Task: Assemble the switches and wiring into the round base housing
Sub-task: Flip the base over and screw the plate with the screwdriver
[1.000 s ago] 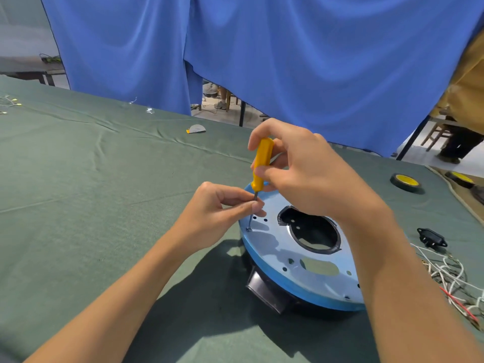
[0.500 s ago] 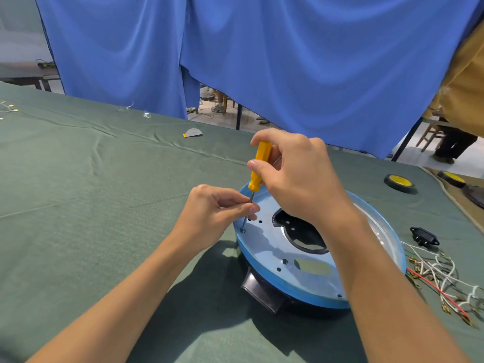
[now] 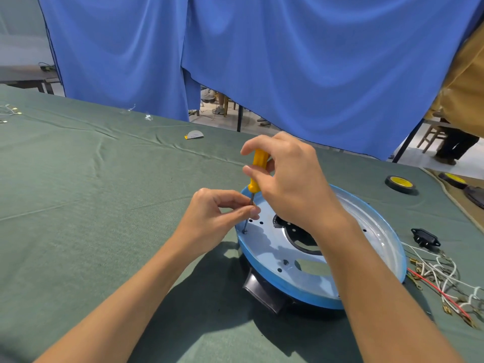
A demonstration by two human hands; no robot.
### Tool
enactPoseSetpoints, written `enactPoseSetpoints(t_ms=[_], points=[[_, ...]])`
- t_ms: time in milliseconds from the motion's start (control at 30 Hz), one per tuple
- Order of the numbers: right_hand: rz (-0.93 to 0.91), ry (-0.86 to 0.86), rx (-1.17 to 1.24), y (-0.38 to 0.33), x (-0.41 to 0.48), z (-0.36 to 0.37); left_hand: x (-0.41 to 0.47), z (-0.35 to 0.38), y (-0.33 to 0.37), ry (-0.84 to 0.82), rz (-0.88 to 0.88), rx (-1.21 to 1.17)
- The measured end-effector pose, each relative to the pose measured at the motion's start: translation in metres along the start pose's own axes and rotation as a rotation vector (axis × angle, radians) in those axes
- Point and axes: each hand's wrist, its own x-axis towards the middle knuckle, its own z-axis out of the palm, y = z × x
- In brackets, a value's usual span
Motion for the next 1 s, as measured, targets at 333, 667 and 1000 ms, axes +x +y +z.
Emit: enactPoseSetpoints(t_ms=[333, 667, 1000], points=[[0.038, -0.050, 0.055, -0.002, 0.000, -0.002, -0.001, 0.003, 0.003, -0.028, -0.013, 0.001], [-0.008, -0.116, 0.106, -0.011, -0.002, -0.011, -0.001, -0.001, 0.002, -0.114, -0.007, -0.079], [0.065, 0.040, 0.063, -0.003, 0.000, -0.006, 0.002, 0.002, 0.003, -0.033, -0.027, -0.080]])
